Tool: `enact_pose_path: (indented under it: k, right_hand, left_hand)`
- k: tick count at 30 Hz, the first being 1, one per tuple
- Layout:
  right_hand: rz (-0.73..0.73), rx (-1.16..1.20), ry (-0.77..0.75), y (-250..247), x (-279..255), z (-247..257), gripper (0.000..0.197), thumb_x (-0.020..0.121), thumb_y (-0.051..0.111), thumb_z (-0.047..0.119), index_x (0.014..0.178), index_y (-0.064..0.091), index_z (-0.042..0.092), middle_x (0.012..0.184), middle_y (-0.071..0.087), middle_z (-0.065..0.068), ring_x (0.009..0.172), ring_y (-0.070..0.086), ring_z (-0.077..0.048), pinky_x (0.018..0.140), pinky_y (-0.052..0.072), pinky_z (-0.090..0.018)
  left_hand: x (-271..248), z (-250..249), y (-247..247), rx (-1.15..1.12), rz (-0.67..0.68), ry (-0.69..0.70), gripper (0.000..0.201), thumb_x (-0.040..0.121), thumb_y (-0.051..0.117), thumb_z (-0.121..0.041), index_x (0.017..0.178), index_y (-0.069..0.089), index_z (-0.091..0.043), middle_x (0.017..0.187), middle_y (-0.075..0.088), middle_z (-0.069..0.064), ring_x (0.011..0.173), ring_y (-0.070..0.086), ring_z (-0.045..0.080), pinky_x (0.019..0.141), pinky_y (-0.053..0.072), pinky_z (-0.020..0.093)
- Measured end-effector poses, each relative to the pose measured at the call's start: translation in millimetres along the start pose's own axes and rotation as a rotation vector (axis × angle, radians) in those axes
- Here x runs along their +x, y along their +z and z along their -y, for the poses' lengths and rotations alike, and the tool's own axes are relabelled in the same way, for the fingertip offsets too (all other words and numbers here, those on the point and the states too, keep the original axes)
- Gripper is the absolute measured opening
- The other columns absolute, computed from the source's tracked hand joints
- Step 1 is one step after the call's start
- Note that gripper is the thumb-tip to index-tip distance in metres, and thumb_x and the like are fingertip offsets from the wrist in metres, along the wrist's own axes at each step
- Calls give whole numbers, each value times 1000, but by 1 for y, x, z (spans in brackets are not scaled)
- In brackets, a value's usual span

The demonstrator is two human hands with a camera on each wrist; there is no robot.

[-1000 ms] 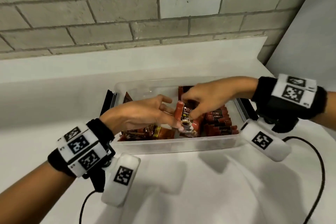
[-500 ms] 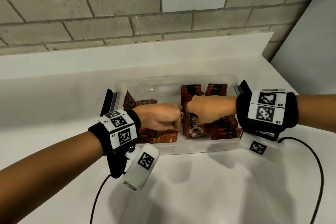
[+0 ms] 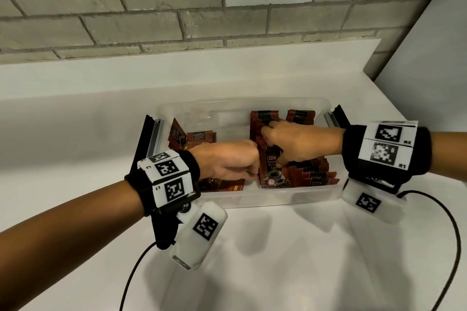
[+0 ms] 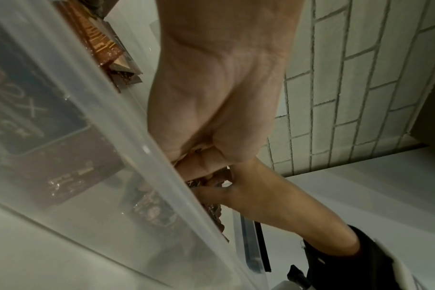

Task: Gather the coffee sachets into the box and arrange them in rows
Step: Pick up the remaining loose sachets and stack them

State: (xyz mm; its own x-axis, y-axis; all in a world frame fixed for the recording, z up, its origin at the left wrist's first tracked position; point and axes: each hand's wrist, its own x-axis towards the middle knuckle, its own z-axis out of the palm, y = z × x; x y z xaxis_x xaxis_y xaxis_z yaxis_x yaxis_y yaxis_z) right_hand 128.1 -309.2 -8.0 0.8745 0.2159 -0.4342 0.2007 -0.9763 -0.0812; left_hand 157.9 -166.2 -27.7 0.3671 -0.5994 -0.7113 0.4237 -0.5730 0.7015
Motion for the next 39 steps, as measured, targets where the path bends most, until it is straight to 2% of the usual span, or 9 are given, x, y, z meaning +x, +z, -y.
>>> enact_pose_path:
  k: [5, 9, 13, 18, 24, 28, 32, 36, 39]
  right_hand:
    - [24, 49, 3, -3, -4, -1, 51, 79, 75, 31, 114, 47, 6, 98, 44, -4, 78, 42, -12, 52, 31, -20]
    - [0, 100, 16, -18, -5, -7, 38, 80, 73, 33, 103, 50, 12, 97, 53, -3, 83, 55, -17, 62, 44, -25]
    - [3, 167, -18, -40, -5, -8, 19, 86, 67, 26, 96, 54, 18, 98, 63, -2, 92, 61, -20, 81, 50, -32]
    - [229, 422, -58, -52, 3, 9, 22, 92, 59, 19, 110, 59, 6, 105, 65, -7, 91, 67, -18, 85, 53, -29]
    - [326, 444, -26, -44, 26, 38, 20, 95, 50, 6, 115, 53, 3, 112, 58, -14, 98, 63, -23, 93, 52, -34]
    - [370, 404, 36, -40, 45, 50, 37, 96, 49, 9, 132, 44, 1, 119, 55, -13, 89, 59, -18, 79, 50, -27]
    - [298, 614, 146, -39, 61, 57, 49, 99, 43, 8, 144, 24, -2, 152, 25, -16, 119, 48, -24, 84, 48, -25]
    - [253, 808, 211, -36, 78, 68, 25, 96, 49, 6, 120, 52, -1, 122, 44, -13, 91, 51, -20, 79, 50, -28]
    - [285, 888, 243, -34, 91, 72, 13, 96, 50, 10, 100, 59, 2, 100, 57, -12, 80, 55, -19, 73, 51, -30]
  left_hand:
    - [-6, -2, -5, 106, -42, 48, 42, 86, 31, 21, 77, 39, -19, 81, 40, 1, 81, 45, 12, 74, 44, 23]
    - [-26, -12, -18, 571, -104, 75, 51, 92, 37, 5, 141, 35, -11, 140, 42, 5, 113, 48, 20, 86, 41, 25]
    - [-45, -24, -25, 1190, 2, 27, 49, 98, 39, -11, 145, 32, -24, 148, 38, -1, 133, 39, 17, 103, 33, 29]
    - [-46, -25, -30, 1496, 181, -97, 69, 92, 46, -7, 146, 22, -42, 156, 22, -5, 141, 26, 22, 111, 28, 42]
    - [-41, -14, -35, 1580, 198, -130, 67, 95, 48, -35, 147, 7, -47, 156, 24, -5, 140, 28, 24, 112, 28, 43]
    - [-46, -17, -42, 1700, 182, -84, 53, 91, 54, -43, 140, 37, -39, 139, 42, -3, 128, 37, 22, 100, 35, 34]
    - [-50, -10, -47, 1689, 174, -77, 29, 88, 60, -34, 116, 60, -29, 134, 40, -8, 118, 44, 17, 90, 42, 32]
    - [-59, -11, -51, 1570, 106, -104, 32, 87, 60, -25, 118, 54, -26, 93, 51, -8, 72, 48, 7, 60, 44, 24]
    - [-67, -13, -60, 1536, 85, -47, 41, 86, 60, -14, 123, 55, -29, 94, 51, -9, 86, 55, 17, 78, 52, 35]
